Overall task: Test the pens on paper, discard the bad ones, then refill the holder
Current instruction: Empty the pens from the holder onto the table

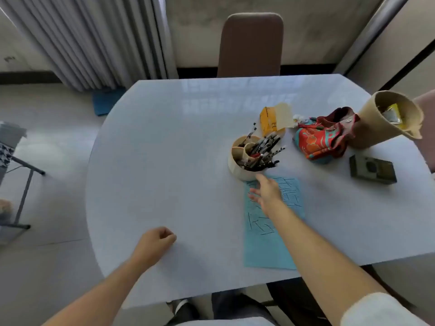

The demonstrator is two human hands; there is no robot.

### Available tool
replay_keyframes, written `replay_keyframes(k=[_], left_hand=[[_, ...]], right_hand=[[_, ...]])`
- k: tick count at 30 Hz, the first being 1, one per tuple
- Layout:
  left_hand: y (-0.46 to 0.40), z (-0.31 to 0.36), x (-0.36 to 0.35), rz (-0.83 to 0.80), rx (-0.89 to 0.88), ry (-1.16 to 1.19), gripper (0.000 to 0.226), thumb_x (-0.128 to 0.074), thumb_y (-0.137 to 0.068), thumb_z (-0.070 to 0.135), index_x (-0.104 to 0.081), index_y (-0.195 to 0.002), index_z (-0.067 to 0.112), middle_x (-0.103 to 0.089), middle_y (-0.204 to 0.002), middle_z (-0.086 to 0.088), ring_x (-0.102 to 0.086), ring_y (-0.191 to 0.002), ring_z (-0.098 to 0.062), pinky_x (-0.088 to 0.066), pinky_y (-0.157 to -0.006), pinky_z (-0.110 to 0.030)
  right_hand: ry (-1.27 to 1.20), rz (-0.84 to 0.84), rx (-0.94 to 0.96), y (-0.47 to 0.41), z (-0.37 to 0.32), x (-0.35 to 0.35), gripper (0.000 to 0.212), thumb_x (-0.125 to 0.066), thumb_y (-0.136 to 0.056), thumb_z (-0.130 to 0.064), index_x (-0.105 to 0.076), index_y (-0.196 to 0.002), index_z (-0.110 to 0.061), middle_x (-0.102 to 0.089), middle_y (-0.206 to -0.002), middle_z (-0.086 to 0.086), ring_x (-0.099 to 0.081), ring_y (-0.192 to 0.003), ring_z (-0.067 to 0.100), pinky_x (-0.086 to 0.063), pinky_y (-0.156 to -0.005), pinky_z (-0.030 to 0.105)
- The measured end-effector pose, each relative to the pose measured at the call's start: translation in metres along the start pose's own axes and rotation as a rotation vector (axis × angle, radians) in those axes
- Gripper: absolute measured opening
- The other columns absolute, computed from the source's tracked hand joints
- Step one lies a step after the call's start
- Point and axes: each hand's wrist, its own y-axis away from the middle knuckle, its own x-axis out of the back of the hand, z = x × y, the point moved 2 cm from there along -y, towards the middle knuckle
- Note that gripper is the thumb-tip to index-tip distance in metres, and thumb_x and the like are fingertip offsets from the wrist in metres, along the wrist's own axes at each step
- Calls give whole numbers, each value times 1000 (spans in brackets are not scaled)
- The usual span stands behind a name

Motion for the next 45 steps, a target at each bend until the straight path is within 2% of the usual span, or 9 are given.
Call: replay_keyframes(k=[3,6,14,19,22,25,30,34,45], left_hand=[[-6,10,-4,49,53,12,16,-67,-85,31,-69,-73,21,-69,-66,6,-62,-63,-9,-43,-55,-24],[-7,15,-7,88,105,32,16,-68,-85,31,-70,-73,20,-69,-67,7,-62,-64,-9,-43,-55,-23],[-7,14,-11,144,166,112,18,-68,-85,31,-70,-72,18,-69,-67,6,-61,-63,-9,-44,-57,-23],[-12,17,-1,66,114,73,16,-65,-84,36,-69,-77,22,-71,-74,6,-62,-65,-9,-47,-56,-22],[-17,21,9,72,26,-19,12,-62,-82,39,-68,-78,30,-69,-78,12,-64,-71,-4,-49,-58,-21],[-25,24,20,88,-55,-105,9,-60,-82,42,-66,-83,36,-65,-91,15,-61,-83,-1,-48,-67,-22],[-41,20,34,100,-138,-180,11,-57,-85,44,-65,-90,37,-58,-97,18,-56,-90,2,-42,-69,-19],[-50,13,39,80,-164,-195,10,-58,-84,42,-65,-88,36,-58,-95,16,-56,-86,1,-43,-69,-20],[-57,1,40,60,-189,-201,7,-58,-82,38,-65,-80,36,-56,-89,14,-56,-79,-1,-42,-67,-20]], right_hand=[[5,45,-64,-20,-15,-14,22,-73,-89,-32,-60,-99,-18,-62,-100,6,-62,-83,24,-61,-71,38],[19,54,-108,-36,-18,-22,24,-71,-87,-25,-63,-107,-14,-67,-103,11,-62,-74,23,-60,-69,36],[10,37,-147,-52,-33,-27,36,-62,-87,-13,-63,-123,-15,-70,-115,11,-66,-101,27,-54,-65,31],[68,-33,-150,-50,-50,-27,50,-72,-79,-21,-61,-127,-14,-66,-117,14,-64,-109,34,-62,-74,46],[158,-46,-67,-44,-55,-35,63,-79,-76,-25,-48,-130,-12,-57,-118,14,-61,-105,32,-64,-64,49],[265,-36,53,-35,-53,-47,73,-82,-72,-31,-40,-130,-17,-53,-120,10,-57,-96,23,-62,-56,39],[680,74,333,-19,-69,-76,117,-83,-43,-65,-44,-139,-10,-47,-128,9,-58,-105,27,-60,-81,44],[925,142,556,-3,-76,-101,111,-80,-35,-77,-47,-120,-15,-37,-112,1,-49,-101,21,-48,-74,35],[1090,59,709,3,-58,-104,96,-81,-56,-61,-37,-130,-18,-37,-119,0,-43,-114,22,-49,-86,37]])
